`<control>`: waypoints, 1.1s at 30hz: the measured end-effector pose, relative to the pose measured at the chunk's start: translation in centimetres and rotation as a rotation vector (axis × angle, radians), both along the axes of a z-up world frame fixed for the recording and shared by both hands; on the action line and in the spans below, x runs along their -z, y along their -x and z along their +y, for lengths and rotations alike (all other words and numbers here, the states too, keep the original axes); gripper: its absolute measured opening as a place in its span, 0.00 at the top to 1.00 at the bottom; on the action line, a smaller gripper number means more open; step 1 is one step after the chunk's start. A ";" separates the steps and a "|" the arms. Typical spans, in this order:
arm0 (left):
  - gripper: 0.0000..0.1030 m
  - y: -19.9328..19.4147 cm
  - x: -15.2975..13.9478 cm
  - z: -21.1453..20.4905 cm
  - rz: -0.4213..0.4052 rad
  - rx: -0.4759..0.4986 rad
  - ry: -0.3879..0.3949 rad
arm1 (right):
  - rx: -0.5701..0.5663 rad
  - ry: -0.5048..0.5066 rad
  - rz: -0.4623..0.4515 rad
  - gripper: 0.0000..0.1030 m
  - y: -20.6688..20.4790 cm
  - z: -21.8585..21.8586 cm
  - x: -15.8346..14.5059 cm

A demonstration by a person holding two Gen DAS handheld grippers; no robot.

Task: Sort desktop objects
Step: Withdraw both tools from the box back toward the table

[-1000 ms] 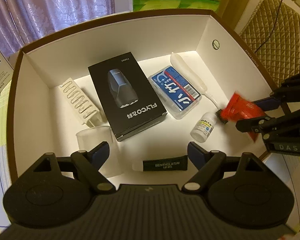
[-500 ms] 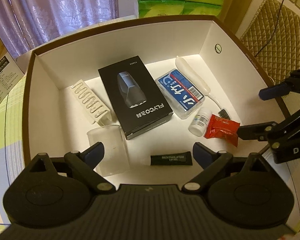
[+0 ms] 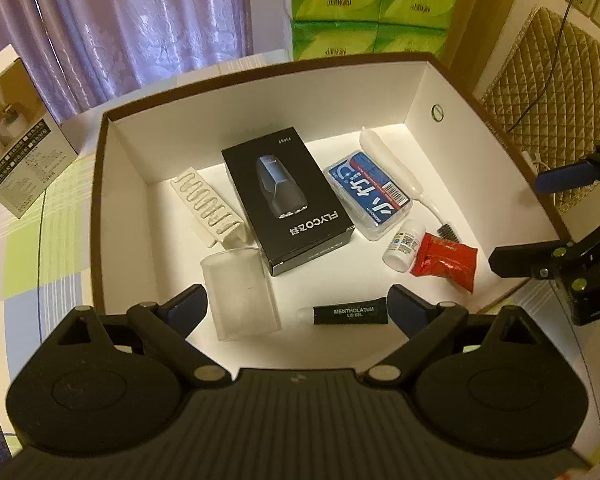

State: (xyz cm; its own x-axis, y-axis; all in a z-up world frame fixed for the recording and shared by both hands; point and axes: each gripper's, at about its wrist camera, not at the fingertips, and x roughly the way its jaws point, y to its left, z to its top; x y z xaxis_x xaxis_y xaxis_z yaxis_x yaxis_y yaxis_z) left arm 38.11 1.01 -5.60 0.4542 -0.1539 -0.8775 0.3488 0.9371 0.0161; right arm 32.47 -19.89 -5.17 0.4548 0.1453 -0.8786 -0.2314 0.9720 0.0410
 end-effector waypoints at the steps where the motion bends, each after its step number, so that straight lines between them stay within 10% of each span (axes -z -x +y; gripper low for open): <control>1: 0.08 0.2 -0.2 0.1 -0.003 -0.001 0.002 | 0.000 0.000 -0.004 0.07 0.2 0.0 -0.1; 33: 0.07 11.1 -7.3 0.9 -0.170 0.000 0.021 | -0.012 -0.078 -0.163 0.07 10.4 2.1 -5.4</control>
